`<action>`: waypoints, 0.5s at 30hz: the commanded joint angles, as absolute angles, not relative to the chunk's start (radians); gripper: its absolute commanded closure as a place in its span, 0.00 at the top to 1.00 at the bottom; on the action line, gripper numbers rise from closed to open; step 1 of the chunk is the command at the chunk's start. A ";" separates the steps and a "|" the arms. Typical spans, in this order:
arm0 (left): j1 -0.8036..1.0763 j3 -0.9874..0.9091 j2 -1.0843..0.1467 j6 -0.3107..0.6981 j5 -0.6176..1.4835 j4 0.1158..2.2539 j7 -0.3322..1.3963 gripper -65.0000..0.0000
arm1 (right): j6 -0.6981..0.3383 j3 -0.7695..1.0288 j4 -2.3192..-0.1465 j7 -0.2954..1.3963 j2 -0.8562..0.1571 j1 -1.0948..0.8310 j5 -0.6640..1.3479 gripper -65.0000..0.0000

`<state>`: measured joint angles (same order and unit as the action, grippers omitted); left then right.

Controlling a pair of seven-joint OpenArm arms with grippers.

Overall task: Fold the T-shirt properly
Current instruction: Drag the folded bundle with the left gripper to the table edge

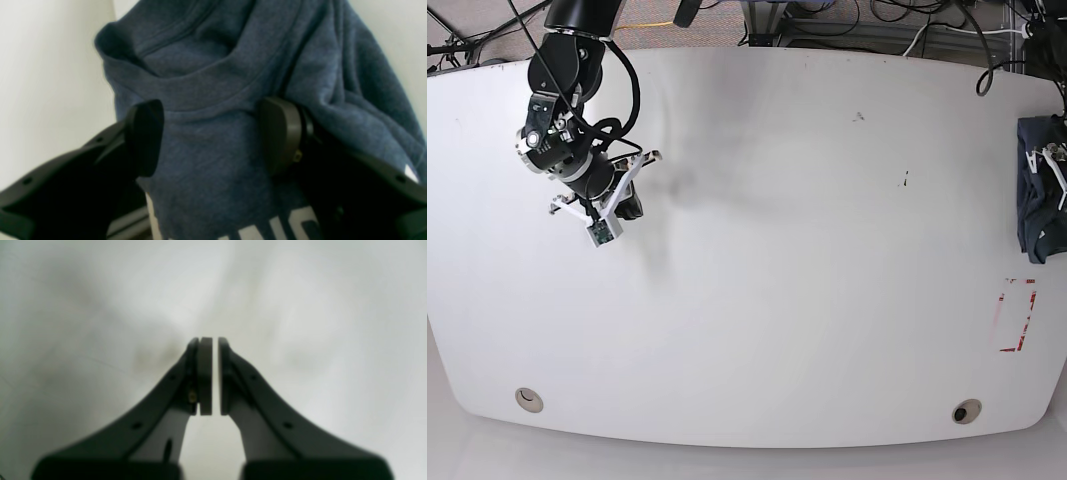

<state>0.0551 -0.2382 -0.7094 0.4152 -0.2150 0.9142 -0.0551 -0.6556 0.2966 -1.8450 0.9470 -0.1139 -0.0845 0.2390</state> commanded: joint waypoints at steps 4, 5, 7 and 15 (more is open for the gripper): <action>0.019 -0.234 -0.783 0.504 -0.076 0.955 -0.021 0.66 | -0.654 0.297 -1.868 0.921 -0.120 -0.067 0.249 0.04; 0.010 -0.234 -0.785 0.509 -0.058 0.984 -0.019 0.66 | -0.654 0.297 -1.868 0.918 -0.120 -0.064 0.243 0.04; 0.007 -0.231 -0.785 0.509 -0.041 1.044 -0.019 0.66 | -0.653 0.297 -1.862 0.892 -0.127 -0.062 0.239 0.04; 0.007 -0.226 -0.668 0.506 -0.031 1.279 -0.025 0.66 | -0.651 0.300 -1.851 0.610 -0.117 -0.119 0.070 0.04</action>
<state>0.0113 -0.2138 -0.6750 0.5121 -0.0391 1.2118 -0.0132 -0.6540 0.2958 -1.8397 0.6777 -0.1242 -0.1177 0.0990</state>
